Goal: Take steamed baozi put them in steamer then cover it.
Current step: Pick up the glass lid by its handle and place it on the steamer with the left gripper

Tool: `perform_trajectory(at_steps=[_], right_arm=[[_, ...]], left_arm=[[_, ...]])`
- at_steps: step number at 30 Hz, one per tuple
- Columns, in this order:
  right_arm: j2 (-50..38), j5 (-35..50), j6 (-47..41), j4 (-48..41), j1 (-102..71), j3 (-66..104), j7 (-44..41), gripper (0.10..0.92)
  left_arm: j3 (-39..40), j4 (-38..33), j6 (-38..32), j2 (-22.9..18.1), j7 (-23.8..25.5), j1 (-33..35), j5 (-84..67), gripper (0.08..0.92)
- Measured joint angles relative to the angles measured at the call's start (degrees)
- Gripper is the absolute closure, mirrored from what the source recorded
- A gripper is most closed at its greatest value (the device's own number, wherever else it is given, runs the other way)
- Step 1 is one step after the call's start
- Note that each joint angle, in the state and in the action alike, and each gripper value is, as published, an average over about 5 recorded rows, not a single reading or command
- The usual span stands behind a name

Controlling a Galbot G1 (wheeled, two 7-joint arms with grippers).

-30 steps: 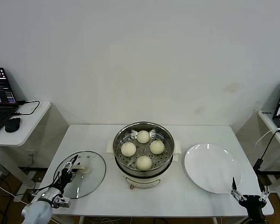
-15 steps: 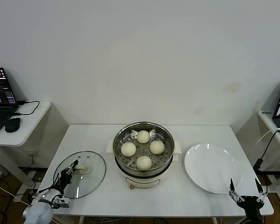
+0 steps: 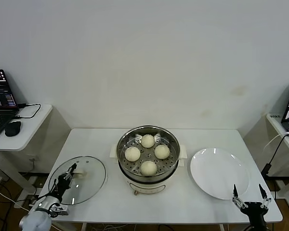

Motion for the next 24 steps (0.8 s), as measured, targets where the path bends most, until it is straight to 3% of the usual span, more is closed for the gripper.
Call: perform_trajectory(at_steps=[10, 24], right_arm=[[0.2, -1.6, 0.7, 0.0, -0.4, -1.6, 0.1, 0.203], [0.3, -3.2, 1.6, 0.4, -0.8, -3.7, 0.1, 0.203]], left_arm=[[-5.5, -10.6, 3.4, 2.1, 2.7, 6.4, -2.9, 0.848], [-11.8, -29.1, 14.4, 7.3, 13.2, 11.9, -9.0, 0.848]])
